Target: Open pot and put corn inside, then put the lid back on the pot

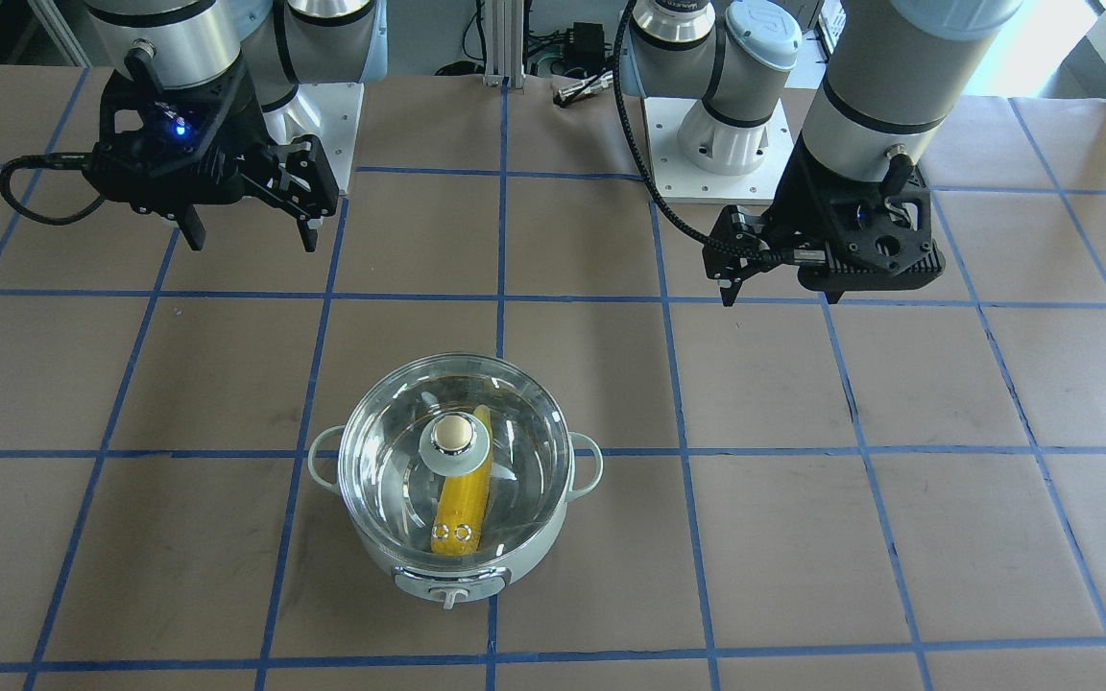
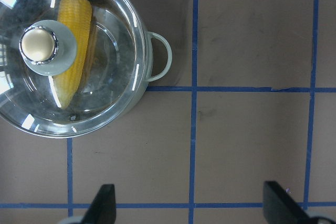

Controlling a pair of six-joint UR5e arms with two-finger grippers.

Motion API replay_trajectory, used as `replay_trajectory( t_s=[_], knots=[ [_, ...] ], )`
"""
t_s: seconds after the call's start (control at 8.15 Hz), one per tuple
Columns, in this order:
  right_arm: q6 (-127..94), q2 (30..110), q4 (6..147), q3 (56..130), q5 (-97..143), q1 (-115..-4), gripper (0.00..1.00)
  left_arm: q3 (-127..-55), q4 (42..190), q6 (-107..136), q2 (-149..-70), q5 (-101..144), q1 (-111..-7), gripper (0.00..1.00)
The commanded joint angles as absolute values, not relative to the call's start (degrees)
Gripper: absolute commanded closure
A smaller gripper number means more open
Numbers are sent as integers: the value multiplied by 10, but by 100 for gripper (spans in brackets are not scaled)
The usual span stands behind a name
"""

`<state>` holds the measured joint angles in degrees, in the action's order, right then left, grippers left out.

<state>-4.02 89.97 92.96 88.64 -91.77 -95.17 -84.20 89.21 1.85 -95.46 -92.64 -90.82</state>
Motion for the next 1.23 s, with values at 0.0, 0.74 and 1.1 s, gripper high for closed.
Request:
replay_trajectory(
  t_s=[0.0, 0.74, 1.1],
  knots=[
    [-32, 904, 912, 888, -915, -947, 0, -841, 892, 18, -956, -926, -909, 0],
    [-11, 904, 921, 887, -917, -947, 0, -841, 892, 18, -956, -926, -908, 0],
    [-13, 904, 914, 887, -916, -947, 0, -841, 891, 18, -957, -926, -908, 0]
  ],
)
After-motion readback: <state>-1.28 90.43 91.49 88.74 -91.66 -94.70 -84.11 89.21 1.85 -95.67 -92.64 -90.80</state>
